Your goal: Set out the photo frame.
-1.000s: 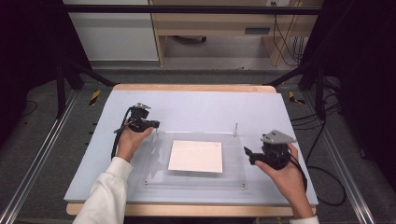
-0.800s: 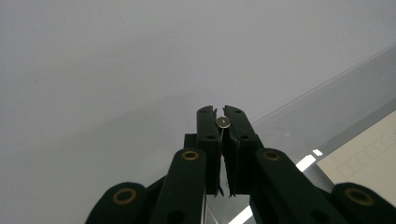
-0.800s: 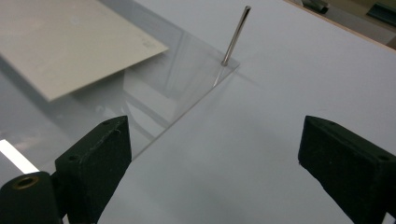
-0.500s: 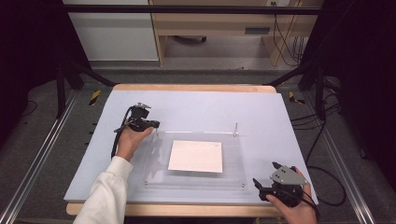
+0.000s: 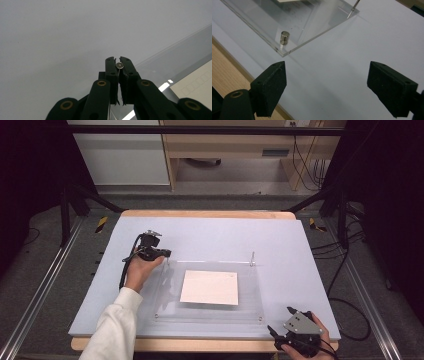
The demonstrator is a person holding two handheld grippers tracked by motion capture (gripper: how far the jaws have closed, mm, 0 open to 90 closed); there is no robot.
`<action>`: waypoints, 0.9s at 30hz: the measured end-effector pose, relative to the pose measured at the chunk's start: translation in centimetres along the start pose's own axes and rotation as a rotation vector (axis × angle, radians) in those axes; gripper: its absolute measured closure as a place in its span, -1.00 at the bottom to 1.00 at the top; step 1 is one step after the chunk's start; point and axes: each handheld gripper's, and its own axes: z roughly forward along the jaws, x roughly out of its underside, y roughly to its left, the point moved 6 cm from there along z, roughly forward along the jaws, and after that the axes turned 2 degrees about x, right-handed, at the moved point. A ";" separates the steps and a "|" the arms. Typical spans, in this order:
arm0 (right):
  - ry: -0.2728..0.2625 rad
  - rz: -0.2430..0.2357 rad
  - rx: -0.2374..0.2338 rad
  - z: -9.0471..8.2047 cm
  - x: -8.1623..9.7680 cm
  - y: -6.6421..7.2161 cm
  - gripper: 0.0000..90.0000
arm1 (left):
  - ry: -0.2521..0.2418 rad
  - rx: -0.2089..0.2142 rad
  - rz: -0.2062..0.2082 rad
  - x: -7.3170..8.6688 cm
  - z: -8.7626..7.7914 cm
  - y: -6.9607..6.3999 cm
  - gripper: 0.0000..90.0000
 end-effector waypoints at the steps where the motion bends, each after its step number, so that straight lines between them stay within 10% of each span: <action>1: 0.002 0.004 -0.013 0.1 0.1 0.3 -0.64 | 0.000 0.000 0.000 0.0 0.0 0.0 0.89; 27: -0.096 -0.142 -0.085 3.2 -1.8 2.7 -0.19 | 0.004 0.009 0.004 0.1 0.2 0.1 0.88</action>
